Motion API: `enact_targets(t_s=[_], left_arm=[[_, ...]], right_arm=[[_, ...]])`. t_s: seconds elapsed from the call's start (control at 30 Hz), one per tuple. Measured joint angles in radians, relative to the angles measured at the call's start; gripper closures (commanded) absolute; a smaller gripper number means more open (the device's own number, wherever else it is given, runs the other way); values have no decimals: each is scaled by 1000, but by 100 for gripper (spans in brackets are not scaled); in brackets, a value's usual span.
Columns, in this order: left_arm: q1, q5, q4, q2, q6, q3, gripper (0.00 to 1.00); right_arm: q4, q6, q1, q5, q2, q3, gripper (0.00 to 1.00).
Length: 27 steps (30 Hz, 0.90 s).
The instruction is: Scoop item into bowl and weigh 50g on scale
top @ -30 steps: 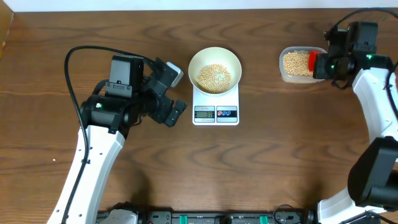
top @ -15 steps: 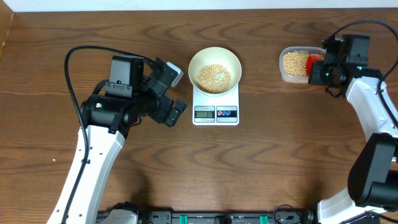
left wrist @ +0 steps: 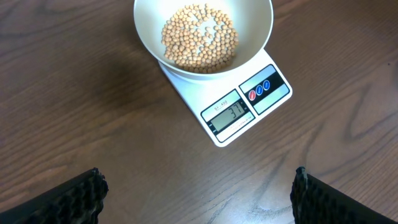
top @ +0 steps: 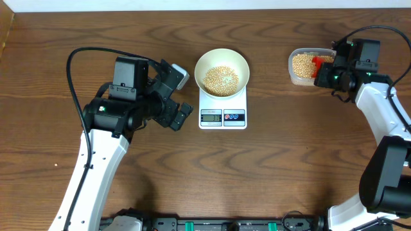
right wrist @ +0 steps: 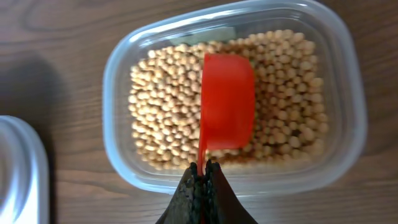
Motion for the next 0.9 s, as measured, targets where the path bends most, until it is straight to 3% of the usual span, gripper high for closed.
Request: enact_targets(t_s=[0.5, 0.9], left_arm=[[0, 0, 0, 0, 0, 0, 3], [0, 0, 0, 0, 0, 0, 4]], right_arm=[[17, 58, -10, -80, 0, 0, 99], [23, 65, -185, -324, 0, 0, 99]])
